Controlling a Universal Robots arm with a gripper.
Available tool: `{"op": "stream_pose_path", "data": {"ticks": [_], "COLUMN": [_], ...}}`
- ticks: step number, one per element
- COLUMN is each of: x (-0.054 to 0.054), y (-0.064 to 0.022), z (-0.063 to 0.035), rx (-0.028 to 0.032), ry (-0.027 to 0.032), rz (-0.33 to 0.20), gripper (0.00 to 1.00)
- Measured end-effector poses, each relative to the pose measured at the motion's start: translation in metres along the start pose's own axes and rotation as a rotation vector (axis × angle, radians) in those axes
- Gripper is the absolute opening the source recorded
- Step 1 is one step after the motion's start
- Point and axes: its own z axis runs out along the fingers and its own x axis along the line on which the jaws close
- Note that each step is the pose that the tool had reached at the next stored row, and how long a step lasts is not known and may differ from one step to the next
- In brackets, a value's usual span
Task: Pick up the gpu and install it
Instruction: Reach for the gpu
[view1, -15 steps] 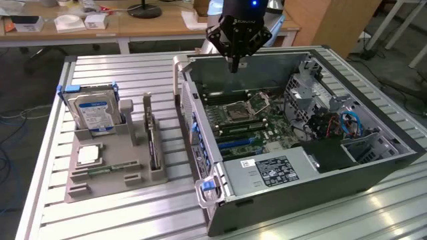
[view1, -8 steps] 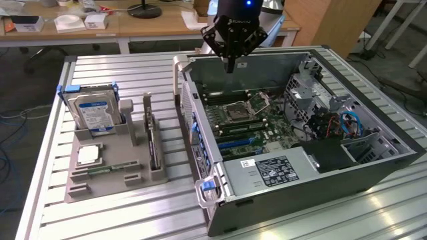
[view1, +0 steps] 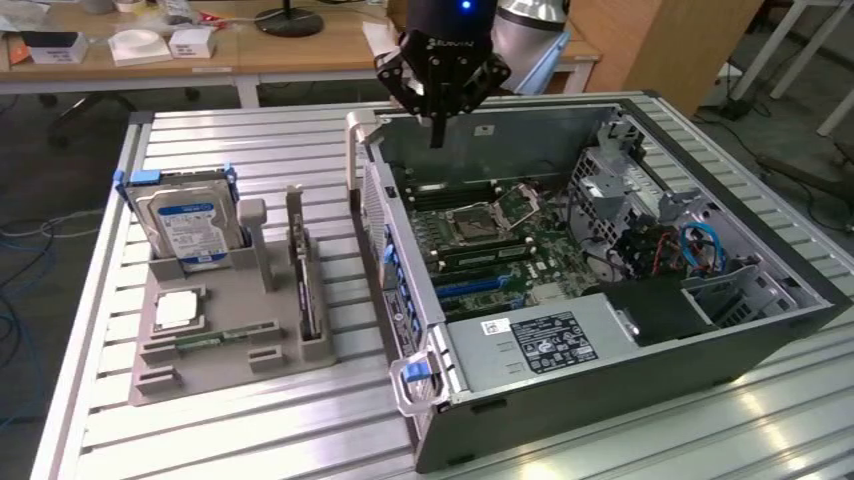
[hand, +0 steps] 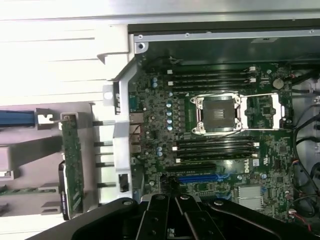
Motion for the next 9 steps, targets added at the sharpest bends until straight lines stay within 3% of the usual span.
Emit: {"op": "stream_pose_path", "data": {"ticks": [9], "x": [0.032], "y": [-0.0024], "z": [-0.0009], "rx": [0.0000], "ry": [0.0001], "rz": [0.000], "gripper": [0.10]}}
